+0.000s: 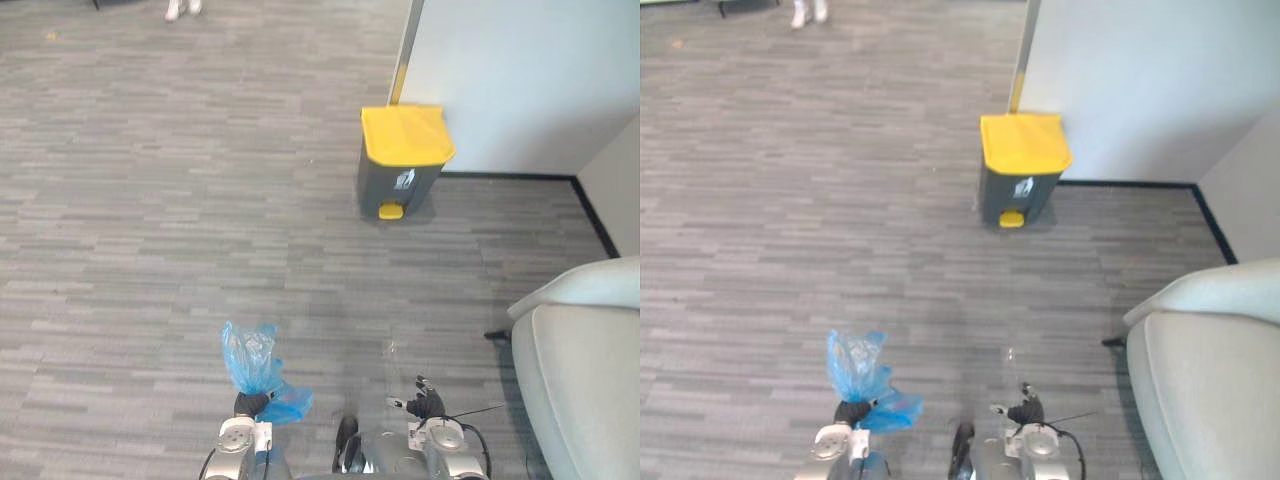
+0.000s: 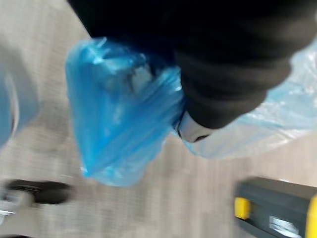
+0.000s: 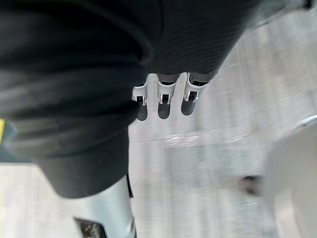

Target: Gather rubbish on tea table into small bin, then transfer packed bag to large trash can.

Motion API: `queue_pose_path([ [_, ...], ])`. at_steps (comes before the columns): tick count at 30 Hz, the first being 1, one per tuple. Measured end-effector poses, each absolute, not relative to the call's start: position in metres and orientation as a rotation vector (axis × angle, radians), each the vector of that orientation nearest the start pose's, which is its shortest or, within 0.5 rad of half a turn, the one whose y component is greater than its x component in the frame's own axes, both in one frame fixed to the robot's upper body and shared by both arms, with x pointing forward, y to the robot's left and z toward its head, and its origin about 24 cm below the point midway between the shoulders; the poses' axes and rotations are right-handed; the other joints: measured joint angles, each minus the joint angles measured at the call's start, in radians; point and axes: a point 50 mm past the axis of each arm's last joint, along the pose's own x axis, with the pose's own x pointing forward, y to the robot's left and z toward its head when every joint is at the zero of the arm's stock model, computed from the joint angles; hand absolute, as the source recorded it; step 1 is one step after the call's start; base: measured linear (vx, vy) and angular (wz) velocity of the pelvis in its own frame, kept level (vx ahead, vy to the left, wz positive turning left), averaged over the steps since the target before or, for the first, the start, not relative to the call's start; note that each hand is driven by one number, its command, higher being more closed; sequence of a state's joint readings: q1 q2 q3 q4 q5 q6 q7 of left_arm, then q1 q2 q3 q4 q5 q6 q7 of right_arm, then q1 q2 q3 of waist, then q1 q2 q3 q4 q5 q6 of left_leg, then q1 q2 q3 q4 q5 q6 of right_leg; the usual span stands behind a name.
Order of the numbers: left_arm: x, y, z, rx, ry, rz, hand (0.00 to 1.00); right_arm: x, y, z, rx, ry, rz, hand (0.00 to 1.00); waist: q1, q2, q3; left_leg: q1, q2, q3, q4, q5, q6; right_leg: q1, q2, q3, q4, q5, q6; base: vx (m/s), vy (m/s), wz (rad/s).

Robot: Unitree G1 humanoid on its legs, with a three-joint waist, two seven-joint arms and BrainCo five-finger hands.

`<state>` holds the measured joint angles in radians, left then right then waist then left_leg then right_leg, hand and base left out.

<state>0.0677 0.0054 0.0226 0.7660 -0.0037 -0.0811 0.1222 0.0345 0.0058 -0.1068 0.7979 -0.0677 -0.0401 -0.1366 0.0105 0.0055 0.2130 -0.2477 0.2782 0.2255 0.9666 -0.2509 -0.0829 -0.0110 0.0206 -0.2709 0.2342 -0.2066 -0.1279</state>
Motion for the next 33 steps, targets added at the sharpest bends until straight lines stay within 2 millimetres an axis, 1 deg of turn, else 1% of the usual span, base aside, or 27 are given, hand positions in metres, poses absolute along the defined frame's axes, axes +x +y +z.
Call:
queue_pose_path([
  [2, 0.161, 0.166, -0.122, 0.026, 0.744, 0.175, 1.00, 0.166, -0.170, -0.125, -0.055, 0.789, -0.213, 0.00, 0.022, -0.004, 0.002, -0.054, -0.027, 0.009, -0.161, -0.018, 0.012, 0.038, -0.005, 0.046, -0.017, -0.006, 0.019, 0.44, 0.147, -0.63],
  [4, 0.161, 0.170, -0.122, 0.020, 0.743, 0.197, 1.00, 0.161, -0.173, -0.127, -0.054, 0.803, -0.236, 0.00, 0.033, -0.012, 0.002, -0.079, -0.087, -0.024, -0.396, 0.003, 0.005, 0.076, -0.023, 0.093, -0.035, -0.026, 0.059, 0.37, 0.181, -0.63],
  [5, 0.158, 0.170, -0.123, 0.019, 0.752, 0.198, 1.00, 0.158, -0.176, -0.128, -0.056, 0.812, -0.248, 0.00, 0.040, -0.005, -0.004, -0.064, -0.113, -0.052, -0.528, 0.063, 0.004, 0.083, -0.024, 0.123, -0.036, -0.043, 0.086, 0.39, 0.270, -1.01],
  [6, 0.154, 0.171, -0.126, 0.019, 0.768, 0.205, 1.00, 0.152, -0.177, -0.133, -0.063, 0.847, -0.252, 0.00, 0.047, -0.012, -0.024, -0.057, -0.130, -0.069, -0.545, 0.141, 0.014, 0.081, -0.035, 0.190, -0.006, -0.084, 0.126, 0.39, 0.268, -0.88],
  [7, 0.153, 0.173, -0.127, 0.026, 0.773, 0.207, 1.00, 0.152, -0.175, -0.134, -0.059, 0.850, -0.247, 0.00, 0.043, -0.023, -0.031, -0.047, -0.142, -0.062, -0.549, 0.127, 0.019, 0.080, -0.052, 0.195, 0.004, -0.089, 0.136, 0.44, 0.262, -0.84],
  [8, 0.152, 0.176, -0.127, 0.037, 0.779, 0.206, 1.00, 0.149, -0.173, -0.135, -0.049, 0.858, -0.251, 0.00, 0.041, -0.045, -0.042, -0.030, -0.157, -0.019, -0.554, 0.096, 0.030, 0.071, -0.084, 0.205, 0.035, -0.101, 0.157, 0.48, 0.221, -0.66],
  [9, 0.151, 0.177, -0.128, 0.043, 0.785, 0.202, 1.00, 0.147, -0.171, -0.136, -0.048, 0.862, -0.250, 0.00, 0.048, -0.054, -0.047, 0.003, -0.166, 0.024, -0.553, 0.060, 0.039, 0.034, -0.113, 0.210, 0.134, -0.108, 0.174, 0.53, 0.271, -1.00],
  [10, 0.148, 0.177, -0.130, 0.053, 0.802, 0.196, 1.00, 0.146, -0.171, -0.136, -0.048, 0.867, -0.246, 0.00, 0.044, -0.053, -0.047, 0.056, -0.175, 0.061, -0.570, 0.025, 0.049, -0.027, -0.145, 0.210, 0.291, -0.091, 0.221, 0.41, 0.233, -0.90],
  [11, 0.146, 0.177, -0.132, 0.063, 0.811, 0.188, 1.00, 0.146, -0.170, -0.137, -0.048, 0.868, -0.243, 0.00, 0.040, -0.051, -0.046, 0.081, -0.181, 0.071, -0.582, 0.015, 0.053, -0.057, -0.160, 0.205, 0.363, -0.073, 0.253, 0.35, 0.217, -0.59],
  [12, 0.143, 0.178, -0.133, 0.090, 0.825, 0.161, 1.00, 0.145, -0.169, -0.137, -0.048, 0.871, -0.238, 0.00, 0.026, -0.046, -0.044, 0.126, -0.187, 0.087, -0.599, -0.005, 0.059, -0.117, -0.190, 0.180, 0.506, -0.046, 0.295, 0.36, 0.173, -0.26],
  [13, 0.142, 0.180, -0.134, 0.115, 0.834, 0.144, 1.00, 0.146, -0.170, -0.136, -0.049, 0.864, -0.235, 0.00, 0.009, -0.040, -0.040, 0.173, -0.187, 0.095, -0.613, -0.028, 0.062, -0.175, -0.222, 0.118, 0.628, -0.050, 0.264, 0.36, 0.143, -0.15],
  [14, 0.141, 0.181, -0.135, 0.119, 0.839, 0.145, 1.00, 0.146, -0.169, -0.137, -0.051, 0.866, -0.234, 0.00, 0.005, -0.038, -0.039, 0.187, -0.187, 0.095, -0.619, -0.034, 0.062, -0.191, -0.231, 0.097, 0.650, -0.055, 0.252, 0.46, 0.083, -0.06],
  [15, 0.139, 0.184, -0.136, 0.129, 0.851, 0.147, 1.00, 0.150, -0.169, -0.136, -0.062, 0.860, -0.222, 0.00, -0.002, -0.040, -0.038, 0.251, -0.185, 0.097, -0.661, -0.040, 0.061, -0.242, -0.243, 0.028, 0.677, -0.085, 0.207, 0.48, 0.020, -0.01],
  [17, 0.136, 0.186, -0.138, 0.134, 0.867, 0.151, 1.00, 0.152, -0.170, -0.136, -0.091, 0.867, -0.206, 0.00, -0.007, -0.033, -0.034, 0.307, -0.173, 0.099, -0.704, -0.039, 0.060, -0.282, -0.229, -0.022, 0.627, -0.106, 0.180, 0.45, -0.037, 0.00],
  [18, 0.136, 0.188, -0.139, 0.139, 0.873, 0.152, 1.00, 0.157, -0.173, -0.135, -0.123, 0.857, -0.187, 0.00, -0.011, -0.021, -0.027, 0.342, -0.155, 0.098, -0.724, -0.039, 0.060, -0.321, -0.205, -0.056, 0.535, -0.107, 0.165, 0.41, -0.106, 0.12],
  [19, 0.138, 0.190, -0.139, 0.146, 0.875, 0.153, 1.00, 0.159, -0.177, -0.134, -0.134, 0.852, -0.190, 0.00, -0.012, -0.015, -0.023, 0.364, -0.142, 0.092, -0.732, -0.039, 0.059, -0.354, -0.172, -0.073, 0.401, -0.068, 0.151, 0.40, -0.125, 0.17],
  [20, 0.138, 0.191, -0.139, 0.150, 0.876, 0.154, 1.00, 0.158, -0.178, -0.134, -0.138, 0.854, -0.190, 0.00, -0.012, -0.018, -0.024, 0.374, -0.146, 0.090, -0.739, -0.039, 0.057, -0.353, -0.159, -0.072, 0.328, -0.031, 0.148, 0.45, -0.140, 0.31],
  [21, 0.135, 0.196, -0.139, 0.163, 0.885, 0.159, 1.00, 0.150, -0.180, -0.138, -0.146, 0.880, -0.189, 0.00, -0.014, -0.044, -0.030, 0.401, -0.174, 0.076, -0.742, -0.049, 0.028, -0.339, -0.142, -0.049, 0.137, 0.162, 0.102, 0.39, -0.126, 0.27],
  [22, 0.133, 0.196, -0.141, 0.156, 0.901, 0.168, 1.00, 0.149, -0.185, -0.138, -0.141, 0.884, -0.200, 0.00, -0.019, -0.035, -0.027, 0.422, -0.161, 0.056, -0.737, -0.065, 0.005, -0.336, -0.136, -0.046, 0.177, 0.152, 0.056, 0.50, -0.148, 0.12],
  [23, 0.132, 0.190, -0.143, 0.144, 0.910, 0.160, 1.00, 0.156, -0.192, -0.135, -0.168, 0.869, -0.201, 0.00, -0.011, 0.009, -0.031, 0.423, -0.128, 0.032, -0.721, -0.060, -0.009, -0.339, -0.114, -0.049, 0.208, 0.123, 0.055, 0.48, -0.177, -0.03],
  [24, 0.133, 0.187, -0.143, 0.138, 0.904, 0.152, 1.00, 0.157, -0.196, -0.134, -0.178, 0.868, -0.207, 0.00, -0.012, 0.018, -0.032, 0.416, -0.121, 0.010, -0.692, -0.047, -0.030, -0.333, -0.109, -0.052, 0.212, 0.082, 0.057, 0.54, -0.218, -0.05],
  [25, 0.136, 0.179, -0.143, 0.116, 0.897, 0.147, 1.00, 0.155, -0.200, -0.134, -0.182, 0.871, -0.215, 0.00, -0.014, 0.038, -0.025, 0.384, -0.094, -0.010, -0.601, -0.033, -0.055, -0.310, -0.098, -0.069, 0.213, 0.052, 0.051, 0.61, -0.278, 0.20],
  [26, 0.138, 0.177, -0.142, 0.093, 0.891, 0.158, 1.00, 0.152, -0.203, -0.135, -0.170, 0.882, -0.236, 0.00, -0.021, 0.047, -0.018, 0.322, -0.054, -0.049, -0.410, 0.032, -0.073, -0.238, -0.076, -0.091, 0.176, 0.032, 0.043, 0.42, -0.197, 0.20],
  [28, 0.139, 0.174, -0.142, 0.070, 0.884, 0.169, 1.00, 0.147, -0.195, -0.138, -0.152, 0.898, -0.226, 0.00, -0.015, 0.036, -0.011, 0.261, -0.017, -0.063, -0.220, 0.086, -0.067, -0.147, -0.066, -0.096, 0.120, 0.020, 0.039, 0.30, -0.103, 0.17],
  [30, 0.143, 0.171, -0.138, 0.056, 0.852, 0.167, 1.00, 0.143, -0.191, -0.140, -0.137, 0.908, -0.227, 0.00, -0.008, 0.016, -0.004, 0.187, 0.010, -0.035, -0.072, 0.035, -0.056, -0.059, -0.062, -0.096, 0.072, 0.010, 0.039, 0.30, -0.092, 0.04],
  [32, 0.149, 0.169, -0.134, 0.046, 0.822, 0.159, 1.00, 0.143, -0.189, -0.140, -0.121, 0.908, -0.235, 0.00, 0.000, 0.010, -0.005, 0.108, 0.009, -0.004, -0.079, 0.000, -0.038, -0.017, -0.063, -0.095, 0.030, 0.007, 0.041, 0.28, -0.032, -0.08],
  [33, 0.150, 0.169, -0.133, 0.041, 0.817, 0.157, 1.00, 0.144, -0.187, -0.140, -0.108, 0.908, -0.244, 0.00, 0.002, 0.010, -0.004, 0.052, 0.003, 0.035, -0.181, -0.020, -0.023, 0.008, -0.063, -0.091, 0.000, 0.008, 0.047, 0.23, 0.046, -0.06],
])
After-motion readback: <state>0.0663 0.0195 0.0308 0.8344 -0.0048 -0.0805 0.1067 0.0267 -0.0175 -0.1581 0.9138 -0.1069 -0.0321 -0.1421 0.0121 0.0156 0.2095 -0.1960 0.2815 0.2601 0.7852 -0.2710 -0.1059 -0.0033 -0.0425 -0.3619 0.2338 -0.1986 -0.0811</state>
